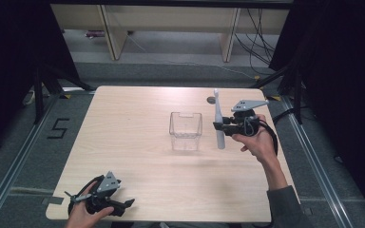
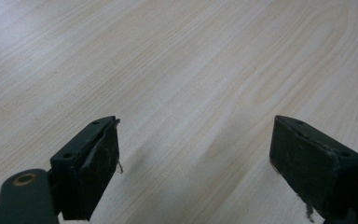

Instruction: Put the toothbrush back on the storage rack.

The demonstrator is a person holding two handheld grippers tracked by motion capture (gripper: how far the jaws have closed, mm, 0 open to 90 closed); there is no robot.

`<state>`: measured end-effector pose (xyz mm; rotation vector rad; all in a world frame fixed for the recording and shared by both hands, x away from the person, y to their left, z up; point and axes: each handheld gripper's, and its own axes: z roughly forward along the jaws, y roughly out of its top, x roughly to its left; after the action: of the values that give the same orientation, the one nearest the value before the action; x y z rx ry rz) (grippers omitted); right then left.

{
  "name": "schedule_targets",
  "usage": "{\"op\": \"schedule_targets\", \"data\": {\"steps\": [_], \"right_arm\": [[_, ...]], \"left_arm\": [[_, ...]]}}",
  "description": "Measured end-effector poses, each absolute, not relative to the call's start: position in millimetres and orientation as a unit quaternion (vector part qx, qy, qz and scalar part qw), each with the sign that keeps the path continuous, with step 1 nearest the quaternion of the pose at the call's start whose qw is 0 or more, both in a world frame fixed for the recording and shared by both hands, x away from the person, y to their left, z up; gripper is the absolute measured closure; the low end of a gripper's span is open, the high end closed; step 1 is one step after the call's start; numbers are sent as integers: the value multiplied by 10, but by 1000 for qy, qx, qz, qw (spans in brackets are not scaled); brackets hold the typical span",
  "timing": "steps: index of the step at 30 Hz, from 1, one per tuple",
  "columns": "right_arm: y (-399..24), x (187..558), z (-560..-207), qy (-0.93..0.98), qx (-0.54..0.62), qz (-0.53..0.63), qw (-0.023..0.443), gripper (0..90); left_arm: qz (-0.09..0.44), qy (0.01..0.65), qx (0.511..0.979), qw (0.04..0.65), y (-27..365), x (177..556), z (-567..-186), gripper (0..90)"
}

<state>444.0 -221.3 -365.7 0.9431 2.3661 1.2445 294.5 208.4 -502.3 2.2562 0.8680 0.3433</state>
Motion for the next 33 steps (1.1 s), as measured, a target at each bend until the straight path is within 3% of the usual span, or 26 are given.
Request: {"op": "schedule_targets", "data": {"steps": [33], "right_arm": [[-1815,4655,-3290,825,304,452,149,672]], "left_arm": [[131,332,869,343,2094,2942,-5016,154]]}}
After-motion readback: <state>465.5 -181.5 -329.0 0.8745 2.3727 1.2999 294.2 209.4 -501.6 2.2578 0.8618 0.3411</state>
